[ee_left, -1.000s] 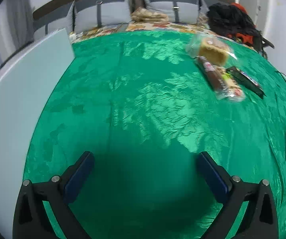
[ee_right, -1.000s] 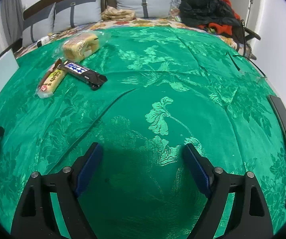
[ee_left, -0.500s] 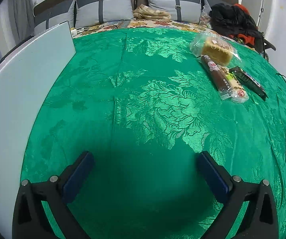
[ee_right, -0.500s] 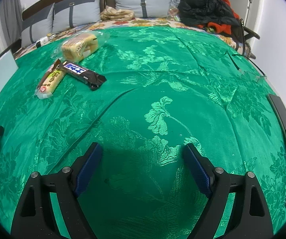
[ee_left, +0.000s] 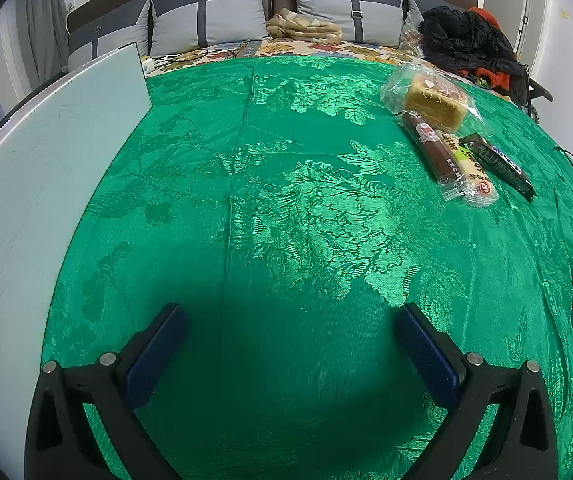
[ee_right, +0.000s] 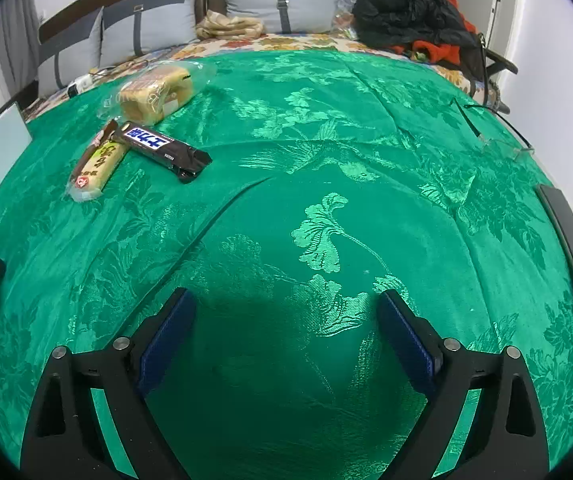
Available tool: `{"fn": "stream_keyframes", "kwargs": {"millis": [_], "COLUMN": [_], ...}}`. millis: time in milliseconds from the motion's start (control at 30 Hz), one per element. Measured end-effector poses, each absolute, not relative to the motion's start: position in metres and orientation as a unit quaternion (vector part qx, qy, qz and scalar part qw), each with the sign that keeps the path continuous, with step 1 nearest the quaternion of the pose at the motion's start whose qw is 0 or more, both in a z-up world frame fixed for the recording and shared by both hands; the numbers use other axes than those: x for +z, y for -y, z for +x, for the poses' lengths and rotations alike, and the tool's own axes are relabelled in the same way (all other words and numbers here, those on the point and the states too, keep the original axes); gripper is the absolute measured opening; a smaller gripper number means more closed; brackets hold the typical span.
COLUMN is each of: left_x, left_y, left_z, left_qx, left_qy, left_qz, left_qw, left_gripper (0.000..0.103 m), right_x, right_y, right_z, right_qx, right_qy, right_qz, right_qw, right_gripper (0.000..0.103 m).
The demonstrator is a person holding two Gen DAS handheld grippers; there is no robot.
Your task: Organize snacks
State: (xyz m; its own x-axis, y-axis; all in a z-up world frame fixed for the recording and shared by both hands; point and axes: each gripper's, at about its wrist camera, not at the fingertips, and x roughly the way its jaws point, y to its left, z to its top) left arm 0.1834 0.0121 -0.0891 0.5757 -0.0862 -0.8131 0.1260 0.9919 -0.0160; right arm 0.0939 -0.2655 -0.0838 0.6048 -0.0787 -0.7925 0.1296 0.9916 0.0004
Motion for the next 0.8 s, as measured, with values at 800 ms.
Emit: {"fn": "stream_keyframes", "kwargs": {"millis": [800], "left_x": [-0.0906], "left_y": [-0.0110], "left_z": [0.1863], "left_qx": [-0.060], "left_qy": [-0.457], "left_qz": [0.022], "left_qw": [0.887], "left_gripper": [0.103], "right_x": [-0.0836], "right_y": [0.2667], "right_z": [0.0938], "right_qx": [-0.057], "right_qy": [-0.441], "right_qz": [0.031], "right_qw": [0.895], "right_gripper": [0.096]}}
